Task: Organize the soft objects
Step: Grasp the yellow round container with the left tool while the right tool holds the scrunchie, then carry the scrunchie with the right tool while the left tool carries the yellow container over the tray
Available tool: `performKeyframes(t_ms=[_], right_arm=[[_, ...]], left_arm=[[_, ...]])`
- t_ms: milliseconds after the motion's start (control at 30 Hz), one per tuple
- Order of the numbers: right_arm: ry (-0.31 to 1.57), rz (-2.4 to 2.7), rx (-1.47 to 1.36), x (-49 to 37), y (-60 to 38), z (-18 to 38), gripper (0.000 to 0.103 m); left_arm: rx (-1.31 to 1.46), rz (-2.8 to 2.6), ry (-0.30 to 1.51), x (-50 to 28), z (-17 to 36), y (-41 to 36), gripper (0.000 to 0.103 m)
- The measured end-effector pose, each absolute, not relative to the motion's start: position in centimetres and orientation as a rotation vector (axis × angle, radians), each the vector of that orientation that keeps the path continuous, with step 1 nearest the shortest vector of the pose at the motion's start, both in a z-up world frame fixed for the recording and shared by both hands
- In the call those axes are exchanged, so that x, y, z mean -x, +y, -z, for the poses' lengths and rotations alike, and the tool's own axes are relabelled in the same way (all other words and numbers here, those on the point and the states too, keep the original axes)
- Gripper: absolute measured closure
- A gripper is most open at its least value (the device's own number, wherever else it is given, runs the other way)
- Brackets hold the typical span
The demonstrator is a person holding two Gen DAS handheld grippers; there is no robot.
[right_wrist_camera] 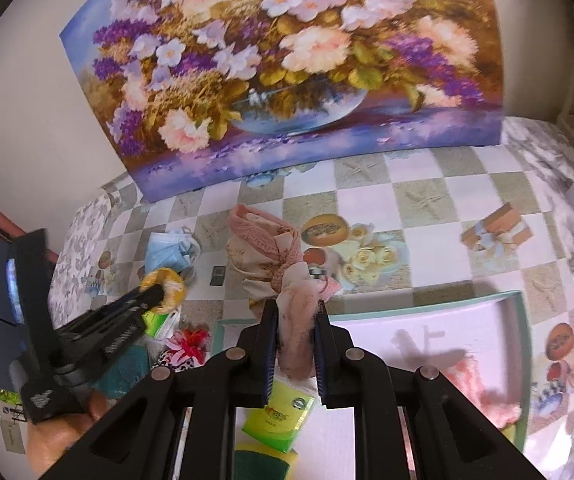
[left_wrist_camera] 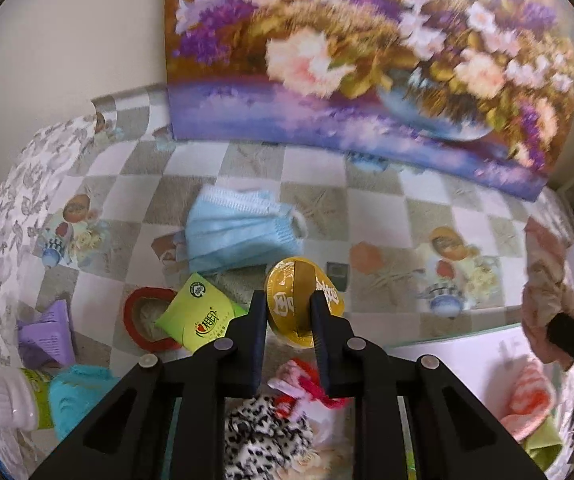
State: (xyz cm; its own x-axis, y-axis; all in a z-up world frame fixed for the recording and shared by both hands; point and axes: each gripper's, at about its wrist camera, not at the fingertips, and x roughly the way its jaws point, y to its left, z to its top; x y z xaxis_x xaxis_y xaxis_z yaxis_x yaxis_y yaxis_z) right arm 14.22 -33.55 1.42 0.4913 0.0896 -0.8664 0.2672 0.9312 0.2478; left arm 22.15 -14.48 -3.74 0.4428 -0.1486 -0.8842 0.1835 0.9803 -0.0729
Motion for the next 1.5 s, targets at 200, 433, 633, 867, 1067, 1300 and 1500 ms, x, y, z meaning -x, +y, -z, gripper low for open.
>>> performKeyframes(t_ms=[200,433,633,867,1067,1300,1500], right_arm=[[1.022,0.160,-0.391,-11.8,-35.6,-3.9,0.086],[0.994,0.270,-0.407,-8.7,-38.8,-5.9,0.086],[1.005,0.348,-0.440,-6.9,-41.7,-5.2,0.086],[1.098,0.397,-0.494,-6.6,-44.1,-1.1,0.086],[1.203,0.404,-0.522,-6.5,-44.7,2.8,0.086],[1.275,0.418,-0.509,-6.5,-45.0,5.3,0.086],[1.299,0.413,-0.515,-6.6,-45.1,6.3,0.086]], left_arm=[[-0.017,0.268,1.049,-19.9,0.0,-15.6,0.081],[-0.007,0.354,1.051,-17.4,-2.1,-18.1,0.081],[-0.012,0.423,1.068,-15.3,-2.3,-20.9,0.081],[-0.057,0.468,1.114,-14.1,0.1,-24.4,0.080],[-0.112,0.497,1.180,-13.5,3.4,-27.3,0.080],[-0.182,0.499,1.219,-12.7,5.4,-28.6,0.080],[-0.203,0.480,1.278,-12.9,7.5,-28.7,0.080]])
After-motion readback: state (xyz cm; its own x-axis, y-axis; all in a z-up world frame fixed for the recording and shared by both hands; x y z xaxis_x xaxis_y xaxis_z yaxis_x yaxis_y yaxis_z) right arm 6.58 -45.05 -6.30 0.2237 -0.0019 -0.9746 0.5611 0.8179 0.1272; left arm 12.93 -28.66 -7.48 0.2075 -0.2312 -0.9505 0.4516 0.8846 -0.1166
